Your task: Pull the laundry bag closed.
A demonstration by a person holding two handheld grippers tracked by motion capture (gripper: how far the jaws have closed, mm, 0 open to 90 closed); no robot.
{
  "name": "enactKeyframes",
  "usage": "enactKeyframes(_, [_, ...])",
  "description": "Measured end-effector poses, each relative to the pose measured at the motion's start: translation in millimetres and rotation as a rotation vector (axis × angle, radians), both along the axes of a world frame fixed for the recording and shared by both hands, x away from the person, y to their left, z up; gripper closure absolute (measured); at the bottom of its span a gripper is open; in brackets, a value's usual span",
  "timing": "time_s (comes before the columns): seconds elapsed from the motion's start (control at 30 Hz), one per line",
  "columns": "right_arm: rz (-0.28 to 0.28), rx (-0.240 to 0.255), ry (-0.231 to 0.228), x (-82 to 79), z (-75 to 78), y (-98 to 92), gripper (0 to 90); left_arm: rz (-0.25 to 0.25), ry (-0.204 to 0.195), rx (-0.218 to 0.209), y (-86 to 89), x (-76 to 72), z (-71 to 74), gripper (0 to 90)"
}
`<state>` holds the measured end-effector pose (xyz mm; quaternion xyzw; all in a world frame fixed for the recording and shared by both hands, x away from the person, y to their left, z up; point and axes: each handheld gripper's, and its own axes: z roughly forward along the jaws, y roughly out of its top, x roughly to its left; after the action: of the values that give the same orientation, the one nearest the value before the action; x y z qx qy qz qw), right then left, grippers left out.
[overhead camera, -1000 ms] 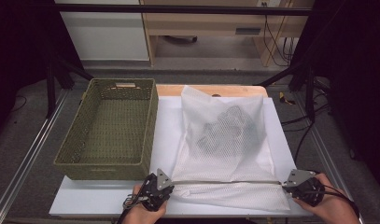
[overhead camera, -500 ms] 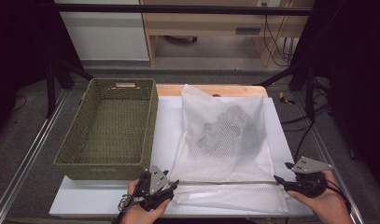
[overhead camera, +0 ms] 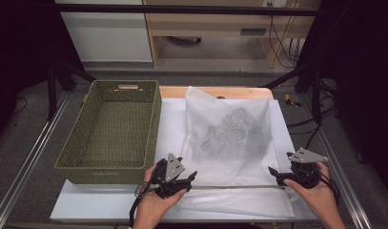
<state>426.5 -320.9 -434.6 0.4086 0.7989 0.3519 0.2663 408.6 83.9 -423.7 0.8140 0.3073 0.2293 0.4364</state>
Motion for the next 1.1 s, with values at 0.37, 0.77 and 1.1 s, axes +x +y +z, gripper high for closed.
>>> enactKeyframes(0.37, [0.012,0.029,-0.058,3.1,5.8,21.1,11.1,-0.056,-0.011,-0.062,-16.6,20.0,-3.5,14.1])
enactKeyframes(0.77, [0.016,0.065,-0.144,4.6,3.8,45.2,12.8,-0.046,-0.043,-0.195,-5.5,38.0,-7.3,11.1])
enactKeyframes(1.1, [0.013,0.156,-0.294,-3.0,-4.4,49.0,13.4,-0.074,-0.150,-0.253,-3.1,30.3,-8.4,10.9])
